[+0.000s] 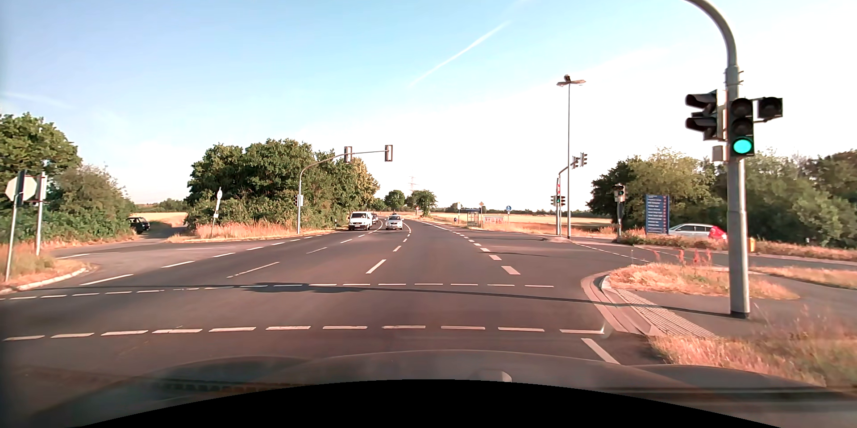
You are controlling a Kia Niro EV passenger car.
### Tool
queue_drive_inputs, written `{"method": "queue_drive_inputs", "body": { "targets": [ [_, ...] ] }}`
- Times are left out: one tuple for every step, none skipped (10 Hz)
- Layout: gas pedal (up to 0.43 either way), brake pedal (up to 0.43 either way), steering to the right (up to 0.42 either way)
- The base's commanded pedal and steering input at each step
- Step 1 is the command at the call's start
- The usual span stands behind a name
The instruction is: Follow the waypoints while adhering to traffic rules and regulations
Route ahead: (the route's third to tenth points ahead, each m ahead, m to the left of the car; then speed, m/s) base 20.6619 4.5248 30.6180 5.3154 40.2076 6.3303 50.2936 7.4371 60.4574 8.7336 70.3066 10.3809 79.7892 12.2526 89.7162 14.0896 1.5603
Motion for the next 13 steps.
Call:
{"method": "queue_drive_inputs", "body": {
  "targets": [
    [0.268, 0.000, -0.011],
    [0.280, 0.000, -0.011],
    [0.280, 0.000, -0.011],
    [0.280, 0.000, -0.011],
    [0.287, 0.000, -0.011],
    [0.287, 0.000, -0.011],
    [0.287, 0.000, -0.011],
    [0.299, 0.000, -0.011],
    [0.299, 0.000, -0.011],
    [0.299, 0.000, -0.011],
    [0.299, 0.000, -0.011],
    [0.299, 0.000, -0.011],
    [0.299, 0.000, -0.011]
  ]
}}
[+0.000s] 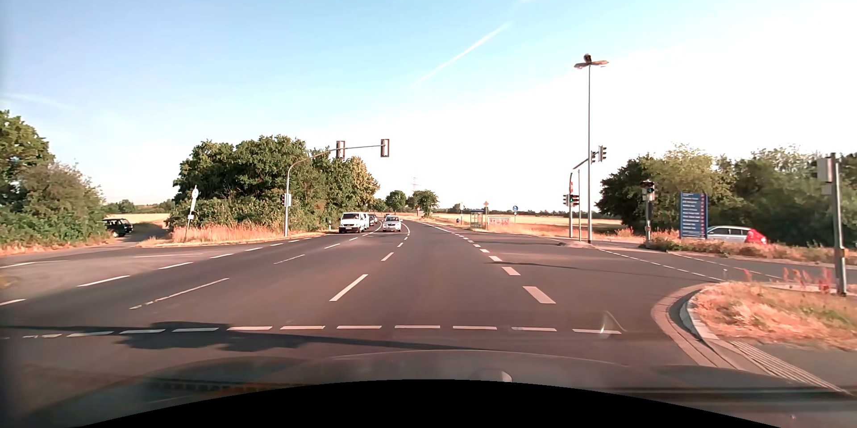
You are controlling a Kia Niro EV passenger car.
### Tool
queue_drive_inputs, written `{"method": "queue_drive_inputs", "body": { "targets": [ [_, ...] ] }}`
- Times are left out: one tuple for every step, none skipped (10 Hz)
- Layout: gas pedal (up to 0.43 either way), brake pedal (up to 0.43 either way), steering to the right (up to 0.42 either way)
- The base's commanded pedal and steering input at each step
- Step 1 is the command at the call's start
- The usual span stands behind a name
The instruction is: Follow the waypoints while adhering to traffic rules and regulations
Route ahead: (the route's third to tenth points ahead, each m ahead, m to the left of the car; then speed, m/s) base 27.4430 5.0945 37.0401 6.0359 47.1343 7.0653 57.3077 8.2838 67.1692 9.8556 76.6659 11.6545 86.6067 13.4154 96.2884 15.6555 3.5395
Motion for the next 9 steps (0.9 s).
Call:
{"method": "queue_drive_inputs", "body": {
  "targets": [
    [0.299, 0.000, -0.011],
    [0.299, 0.000, -0.011],
    [0.299, 0.000, -0.011],
    [0.299, 0.000, -0.012],
    [0.299, 0.000, -0.013],
    [0.299, 0.000, -0.013],
    [0.299, 0.000, -0.013],
    [0.299, 0.000, -0.013],
    [0.299, 0.000, -0.013]
  ]
}}
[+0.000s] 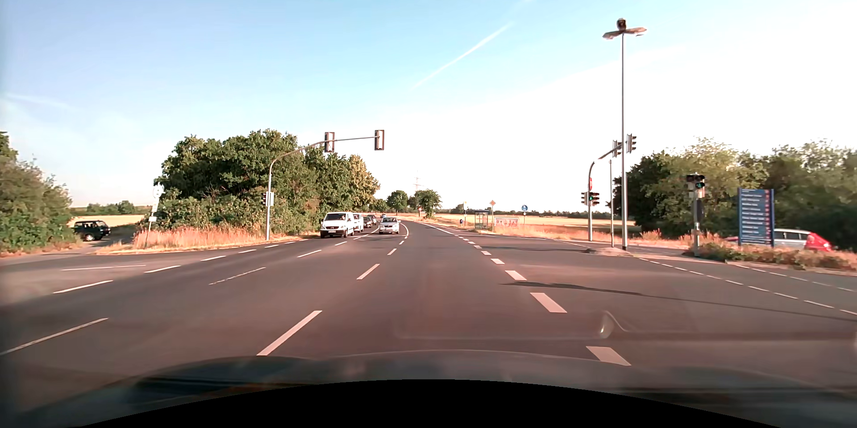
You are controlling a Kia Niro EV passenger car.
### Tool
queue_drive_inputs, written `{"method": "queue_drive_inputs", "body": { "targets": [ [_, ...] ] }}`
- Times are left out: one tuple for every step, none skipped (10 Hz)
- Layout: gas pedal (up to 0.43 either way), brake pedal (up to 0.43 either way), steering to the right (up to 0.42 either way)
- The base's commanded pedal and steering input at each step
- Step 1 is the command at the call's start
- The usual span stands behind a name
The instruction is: Follow the waypoints while adhering to traffic rules and regulations
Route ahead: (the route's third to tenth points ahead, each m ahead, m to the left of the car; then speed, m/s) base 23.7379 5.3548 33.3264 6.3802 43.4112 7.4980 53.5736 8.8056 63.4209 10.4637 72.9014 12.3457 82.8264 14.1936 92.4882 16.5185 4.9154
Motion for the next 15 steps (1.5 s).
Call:
{"method": "queue_drive_inputs", "body": {
  "targets": [
    [0.299, 0.000, -0.014],
    [0.299, 0.000, -0.014],
    [0.299, 0.000, -0.014],
    [0.299, 0.000, -0.014],
    [0.299, 0.000, -0.014],
    [0.299, 0.000, -0.014],
    [0.299, 0.000, -0.014],
    [0.299, 0.000, -0.014],
    [0.299, 0.000, -0.014],
    [0.299, 0.000, -0.014],
    [0.299, 0.000, -0.014],
    [0.299, 0.000, -0.014],
    [0.299, 0.000, -0.014],
    [0.299, 0.000, -0.014],
    [0.299, 0.000, -0.014]
  ]
}}
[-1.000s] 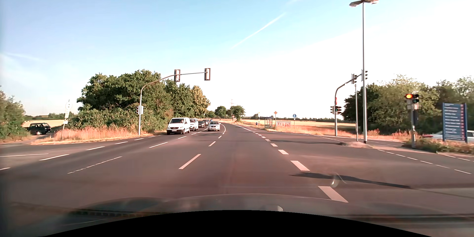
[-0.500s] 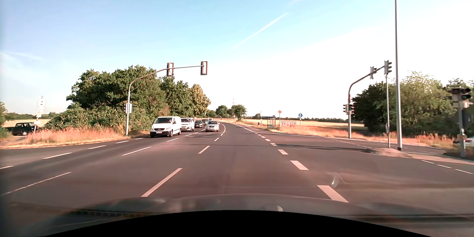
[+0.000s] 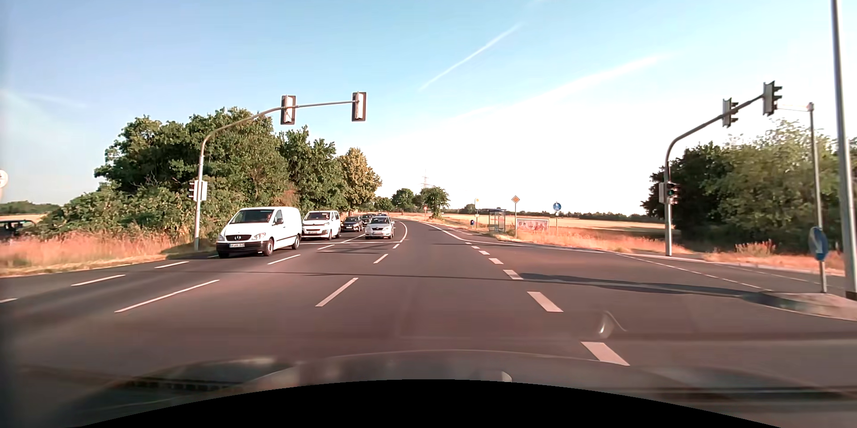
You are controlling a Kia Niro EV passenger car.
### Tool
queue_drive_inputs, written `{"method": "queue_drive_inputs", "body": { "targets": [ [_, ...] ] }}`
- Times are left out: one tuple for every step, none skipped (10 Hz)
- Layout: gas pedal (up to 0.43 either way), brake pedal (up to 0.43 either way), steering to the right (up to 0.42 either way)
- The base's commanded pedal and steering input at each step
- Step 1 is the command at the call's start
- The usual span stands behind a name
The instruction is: Follow the waypoints while adhering to traffic rules and regulations
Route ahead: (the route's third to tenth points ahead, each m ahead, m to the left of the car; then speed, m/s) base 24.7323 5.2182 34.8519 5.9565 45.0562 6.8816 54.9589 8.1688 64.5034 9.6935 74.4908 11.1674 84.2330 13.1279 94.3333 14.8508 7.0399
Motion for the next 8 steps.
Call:
{"method": "queue_drive_inputs", "body": {
  "targets": [
    [0.299, 0.000, -0.014],
    [0.299, 0.000, -0.014],
    [0.299, 0.000, -0.014],
    [0.299, 0.000, -0.015],
    [0.299, 0.000, -0.017],
    [0.299, 0.000, -0.018],
    [0.299, 0.000, -0.019],
    [0.299, 0.000, -0.020]
  ]
}}
